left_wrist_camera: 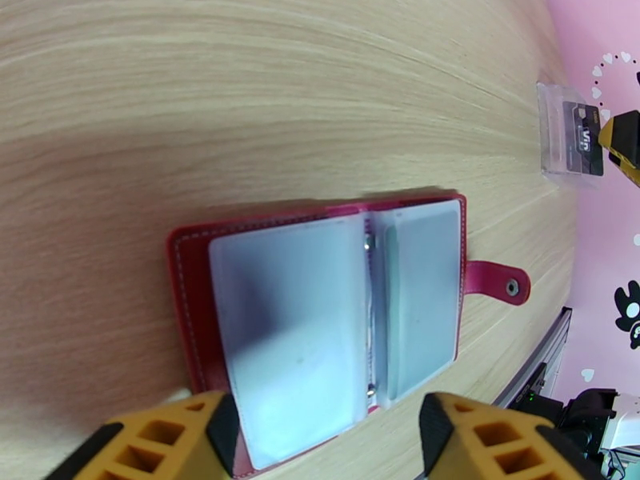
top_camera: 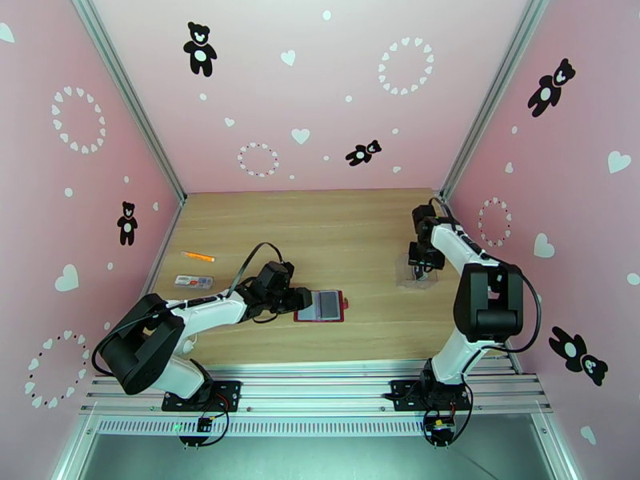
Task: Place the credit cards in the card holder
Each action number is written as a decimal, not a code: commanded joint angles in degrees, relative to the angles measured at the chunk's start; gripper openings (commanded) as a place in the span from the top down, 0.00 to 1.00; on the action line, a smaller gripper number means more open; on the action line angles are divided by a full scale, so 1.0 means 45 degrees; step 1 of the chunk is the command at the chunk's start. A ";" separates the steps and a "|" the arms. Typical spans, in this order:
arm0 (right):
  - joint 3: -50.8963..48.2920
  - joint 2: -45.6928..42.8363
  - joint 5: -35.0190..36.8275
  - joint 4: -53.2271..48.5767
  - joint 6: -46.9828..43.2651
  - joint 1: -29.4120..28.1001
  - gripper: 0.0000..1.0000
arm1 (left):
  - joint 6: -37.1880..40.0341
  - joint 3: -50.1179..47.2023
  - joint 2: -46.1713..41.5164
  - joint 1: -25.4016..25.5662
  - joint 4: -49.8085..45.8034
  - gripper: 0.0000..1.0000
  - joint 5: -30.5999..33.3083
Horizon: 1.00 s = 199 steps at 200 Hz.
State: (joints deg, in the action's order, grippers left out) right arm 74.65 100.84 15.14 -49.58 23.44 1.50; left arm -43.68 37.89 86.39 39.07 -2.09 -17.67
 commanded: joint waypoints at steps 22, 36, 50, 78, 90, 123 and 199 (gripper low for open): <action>0.0316 0.0965 -0.1463 0.0081 -0.0235 0.0303 0.44 | 0.0165 0.0135 0.0006 -0.0096 0.0189 0.35 -0.0280; 0.0379 0.1120 -0.1792 0.0072 -0.0333 0.0273 0.45 | 0.0147 0.0135 0.0021 -0.0089 0.0222 0.35 -0.0288; 0.0344 0.1206 -0.2206 0.0150 -0.0434 0.0199 0.47 | 0.0114 0.0135 0.0022 -0.0096 0.0260 0.35 -0.0304; 0.0371 0.1414 -0.2829 0.0238 -0.0570 -0.0418 0.49 | 0.0107 0.0125 0.0025 -0.0088 0.0297 0.35 -0.0297; 0.0402 0.1498 -0.3003 0.0271 -0.0608 -0.0822 0.50 | 0.0113 0.0104 0.0007 -0.0107 0.0292 0.35 -0.0298; 0.0625 0.1654 -0.3030 0.0169 -0.0672 -0.1548 0.51 | 0.0100 0.0003 -0.0018 -0.0090 0.0325 0.35 -0.0249; 0.0870 0.0985 -0.2237 0.0188 -0.0740 -0.1744 0.47 | 0.0095 0.0081 0.0099 -0.0091 0.0384 0.35 -0.0287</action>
State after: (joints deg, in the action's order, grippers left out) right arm 77.78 106.26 3.99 -48.12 20.53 -6.26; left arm -43.70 37.89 86.39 39.07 -1.67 -17.67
